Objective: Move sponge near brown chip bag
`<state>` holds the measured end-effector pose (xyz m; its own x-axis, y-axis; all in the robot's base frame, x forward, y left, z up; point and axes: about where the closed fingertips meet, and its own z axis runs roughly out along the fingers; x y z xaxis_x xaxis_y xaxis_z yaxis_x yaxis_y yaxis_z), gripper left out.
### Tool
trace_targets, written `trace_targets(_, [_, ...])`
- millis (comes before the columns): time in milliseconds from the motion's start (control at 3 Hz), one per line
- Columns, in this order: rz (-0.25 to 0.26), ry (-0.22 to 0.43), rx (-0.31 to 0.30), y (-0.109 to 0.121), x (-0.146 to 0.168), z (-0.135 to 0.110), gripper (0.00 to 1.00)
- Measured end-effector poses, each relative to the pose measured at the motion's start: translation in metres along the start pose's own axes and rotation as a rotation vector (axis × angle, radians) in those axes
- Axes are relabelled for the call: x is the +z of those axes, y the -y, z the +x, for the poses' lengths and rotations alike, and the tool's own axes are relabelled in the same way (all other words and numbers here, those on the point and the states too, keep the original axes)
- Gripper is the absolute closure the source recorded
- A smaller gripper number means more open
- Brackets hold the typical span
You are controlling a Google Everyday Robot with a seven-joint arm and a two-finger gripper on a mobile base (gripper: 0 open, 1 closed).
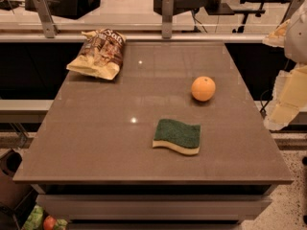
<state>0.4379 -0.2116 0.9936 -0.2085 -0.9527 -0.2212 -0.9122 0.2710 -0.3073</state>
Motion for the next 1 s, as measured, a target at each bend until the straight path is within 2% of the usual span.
trace_targets(333, [0.001, 0.005, 0.001, 0.000, 0.000, -0.001, 0.00])
trace_targets(1000, [-0.039, 0.142, 0.069, -0.007, 0.034, -0.001, 0.00])
